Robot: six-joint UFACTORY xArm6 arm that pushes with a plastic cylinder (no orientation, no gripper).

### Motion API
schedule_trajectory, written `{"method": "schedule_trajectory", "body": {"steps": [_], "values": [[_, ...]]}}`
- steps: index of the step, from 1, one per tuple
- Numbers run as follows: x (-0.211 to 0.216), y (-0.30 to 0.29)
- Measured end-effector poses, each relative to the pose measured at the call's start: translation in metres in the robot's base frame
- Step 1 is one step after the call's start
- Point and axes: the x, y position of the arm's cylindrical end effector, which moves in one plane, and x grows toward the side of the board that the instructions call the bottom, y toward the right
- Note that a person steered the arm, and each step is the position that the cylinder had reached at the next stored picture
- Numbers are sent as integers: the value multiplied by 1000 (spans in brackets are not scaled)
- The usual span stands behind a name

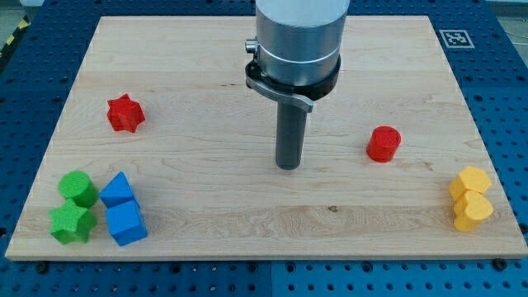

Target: Move your arm to the right side of red star

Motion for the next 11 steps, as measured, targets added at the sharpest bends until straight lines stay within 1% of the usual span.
{"method": "schedule_trajectory", "body": {"steps": [2,3,5,8,11], "values": [[0,4],[5,25],[6,41],[9,112],[14,162]]}}
